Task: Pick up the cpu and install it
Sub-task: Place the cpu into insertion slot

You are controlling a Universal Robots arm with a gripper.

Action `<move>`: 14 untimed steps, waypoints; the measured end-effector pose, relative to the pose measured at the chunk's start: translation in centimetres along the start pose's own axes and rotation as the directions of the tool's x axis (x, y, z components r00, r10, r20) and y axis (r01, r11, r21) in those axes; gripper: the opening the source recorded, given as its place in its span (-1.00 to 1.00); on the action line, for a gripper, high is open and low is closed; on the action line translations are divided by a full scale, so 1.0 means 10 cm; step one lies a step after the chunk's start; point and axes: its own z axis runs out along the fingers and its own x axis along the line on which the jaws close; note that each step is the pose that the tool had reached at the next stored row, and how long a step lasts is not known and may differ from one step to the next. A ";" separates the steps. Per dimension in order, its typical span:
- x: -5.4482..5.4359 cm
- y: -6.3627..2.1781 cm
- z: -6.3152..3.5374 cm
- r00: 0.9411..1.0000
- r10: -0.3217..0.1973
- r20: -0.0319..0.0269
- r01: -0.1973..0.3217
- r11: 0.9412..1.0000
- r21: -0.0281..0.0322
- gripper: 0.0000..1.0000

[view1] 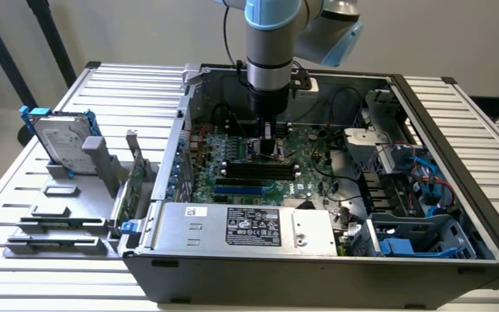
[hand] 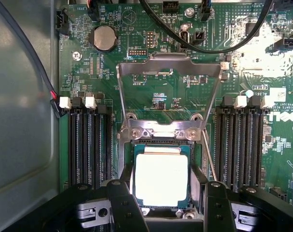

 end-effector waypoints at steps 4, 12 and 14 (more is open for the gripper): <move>0.00 0.000 0.000 1.000 0.000 0.002 0.000 1.000 0.000 0.09; 0.00 0.000 0.000 1.000 0.000 0.004 0.000 1.000 0.000 0.09; 0.00 0.000 0.000 1.000 0.000 0.004 0.000 1.000 0.000 0.09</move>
